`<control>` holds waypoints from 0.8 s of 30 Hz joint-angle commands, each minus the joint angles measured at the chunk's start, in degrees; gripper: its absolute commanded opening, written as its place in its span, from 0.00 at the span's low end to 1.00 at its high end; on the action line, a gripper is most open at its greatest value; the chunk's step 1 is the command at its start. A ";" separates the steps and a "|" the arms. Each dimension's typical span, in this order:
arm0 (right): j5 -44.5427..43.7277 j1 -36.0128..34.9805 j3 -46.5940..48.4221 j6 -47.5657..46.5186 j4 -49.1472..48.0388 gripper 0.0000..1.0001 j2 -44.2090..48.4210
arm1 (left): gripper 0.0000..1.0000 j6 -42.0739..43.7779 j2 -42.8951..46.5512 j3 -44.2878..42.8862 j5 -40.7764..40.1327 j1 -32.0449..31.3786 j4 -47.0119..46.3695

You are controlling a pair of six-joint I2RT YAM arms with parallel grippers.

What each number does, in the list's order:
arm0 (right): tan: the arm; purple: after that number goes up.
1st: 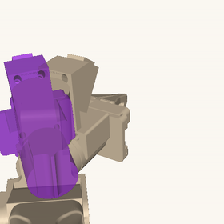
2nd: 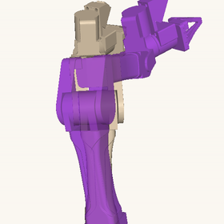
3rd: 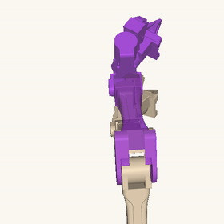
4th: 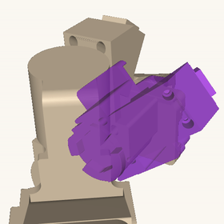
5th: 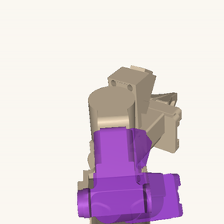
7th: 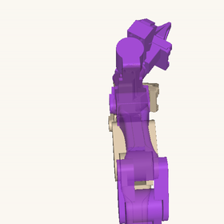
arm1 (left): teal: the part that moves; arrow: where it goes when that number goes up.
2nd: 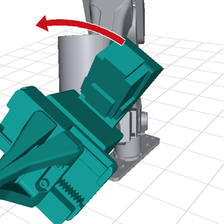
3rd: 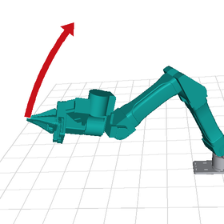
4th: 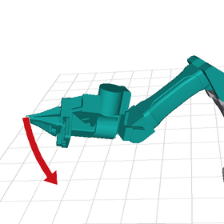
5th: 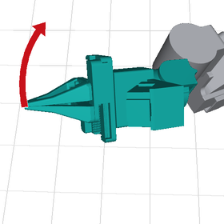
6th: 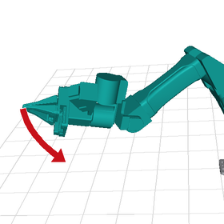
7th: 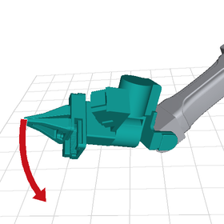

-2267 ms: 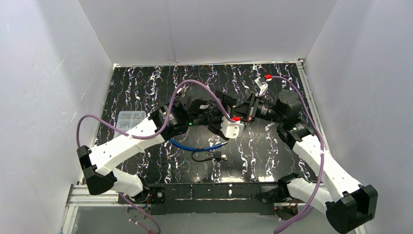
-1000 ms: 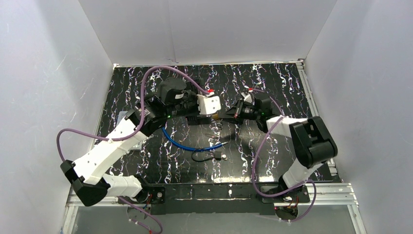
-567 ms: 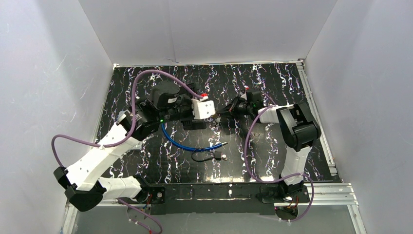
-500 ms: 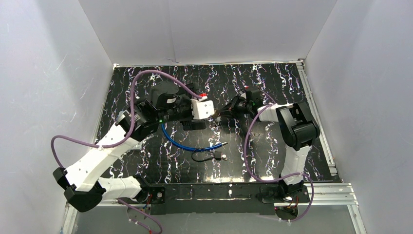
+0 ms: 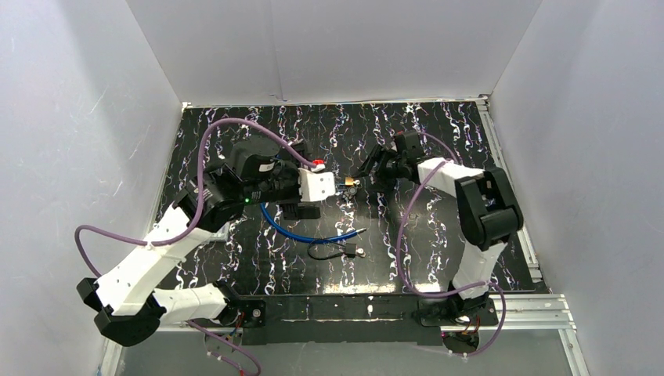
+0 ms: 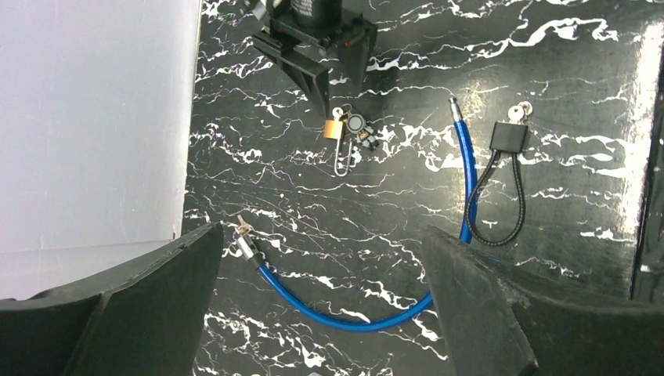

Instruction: Unlock with the key

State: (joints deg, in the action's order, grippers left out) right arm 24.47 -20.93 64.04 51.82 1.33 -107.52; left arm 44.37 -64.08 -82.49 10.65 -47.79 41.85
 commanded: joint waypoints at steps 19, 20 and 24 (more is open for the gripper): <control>-28.33 -29.06 -23.69 -11.24 20.43 0.81 39.57 | 0.98 27.85 12.83 -1.52 9.59 -1.29 21.58; -28.98 -29.67 -23.70 -11.43 20.52 0.80 38.65 | 0.98 29.47 12.75 -1.42 9.20 -1.26 23.08; -30.91 -31.30 -24.37 -11.51 18.12 0.80 35.95 | 0.98 42.01 12.59 -0.31 8.13 -1.25 30.86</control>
State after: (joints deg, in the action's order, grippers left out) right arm -2.05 -50.82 39.53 41.18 22.56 -69.73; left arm 72.81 -50.68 -84.13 19.29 -48.88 63.04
